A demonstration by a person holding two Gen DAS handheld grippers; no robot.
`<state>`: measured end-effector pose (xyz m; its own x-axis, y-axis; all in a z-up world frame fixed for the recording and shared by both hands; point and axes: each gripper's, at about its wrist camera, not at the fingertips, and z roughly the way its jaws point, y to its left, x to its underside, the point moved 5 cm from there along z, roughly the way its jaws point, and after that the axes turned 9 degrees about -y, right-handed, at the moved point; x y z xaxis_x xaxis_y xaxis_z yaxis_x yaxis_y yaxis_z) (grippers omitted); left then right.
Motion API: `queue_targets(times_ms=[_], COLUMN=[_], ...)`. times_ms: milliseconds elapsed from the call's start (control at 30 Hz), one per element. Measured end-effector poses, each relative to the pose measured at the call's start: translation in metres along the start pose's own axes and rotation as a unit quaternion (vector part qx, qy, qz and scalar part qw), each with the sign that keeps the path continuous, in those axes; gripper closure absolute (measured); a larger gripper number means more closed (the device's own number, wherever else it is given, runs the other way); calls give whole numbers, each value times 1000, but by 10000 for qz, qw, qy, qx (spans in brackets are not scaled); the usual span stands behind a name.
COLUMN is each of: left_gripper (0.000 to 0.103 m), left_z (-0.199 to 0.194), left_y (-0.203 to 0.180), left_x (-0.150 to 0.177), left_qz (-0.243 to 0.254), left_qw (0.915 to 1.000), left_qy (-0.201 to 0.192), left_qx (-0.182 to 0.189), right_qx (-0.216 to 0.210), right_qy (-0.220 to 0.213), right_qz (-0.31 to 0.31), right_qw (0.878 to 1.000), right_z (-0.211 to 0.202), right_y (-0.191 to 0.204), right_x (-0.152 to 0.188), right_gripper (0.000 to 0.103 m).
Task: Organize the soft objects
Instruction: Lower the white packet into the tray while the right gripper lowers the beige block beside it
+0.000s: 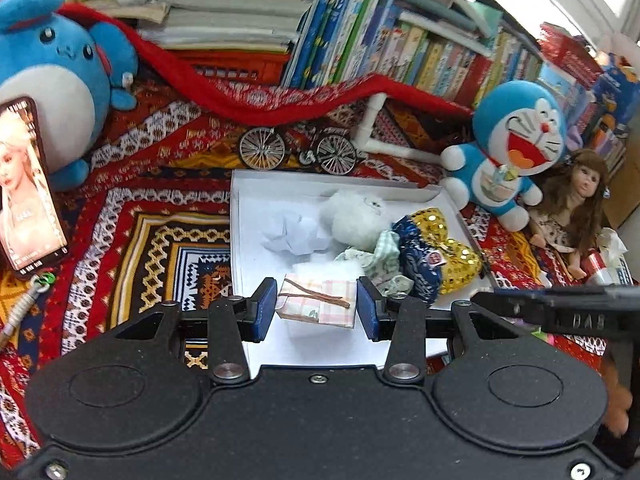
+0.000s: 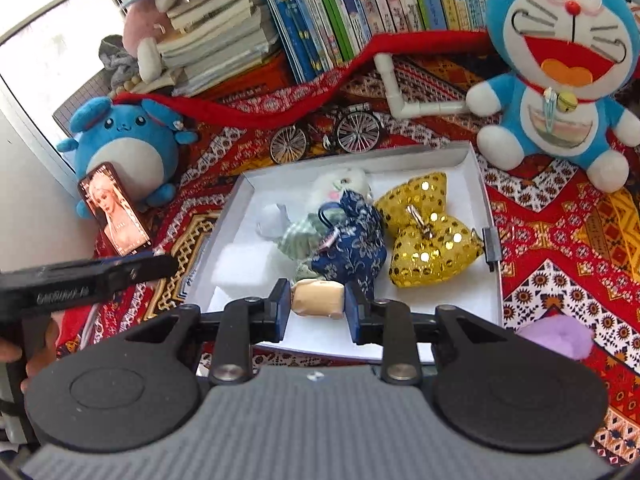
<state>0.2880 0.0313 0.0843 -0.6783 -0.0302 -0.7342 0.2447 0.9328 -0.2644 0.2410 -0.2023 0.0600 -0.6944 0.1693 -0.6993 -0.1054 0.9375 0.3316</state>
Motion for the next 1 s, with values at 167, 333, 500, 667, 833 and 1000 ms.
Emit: queue_targets(times_ms=[167,333,500,667,833,1000], left_gripper=[62,62,62,62,62,62], left_z=[21,34,50,58,70,84], left_y=[4,9,7,2,3,2], left_x=[4,7,15,13,6,-4], left_qz=[-94,-155,-177,-192,-402,-484], left_qw=[9998,9994,9991,9992,9984,9982], left_qy=[142,192,343,343,394,362], left_qx=[-86,-226,-181,-82,26,11], right_qx=[30,5,-16,92,208,281], right_qy=[230,319,422,442,345,231], right_qz=[-31,1,-6,7,101,216], right_qw=[9997,9995,9991,9990,9991,9991], right_z=[17,30,45,56,65,76], right_y=[-3,-2,0,-3,-9,-13], right_x=[10,14,17,17,10,0], right_gripper=[69,69,68,68,68,68])
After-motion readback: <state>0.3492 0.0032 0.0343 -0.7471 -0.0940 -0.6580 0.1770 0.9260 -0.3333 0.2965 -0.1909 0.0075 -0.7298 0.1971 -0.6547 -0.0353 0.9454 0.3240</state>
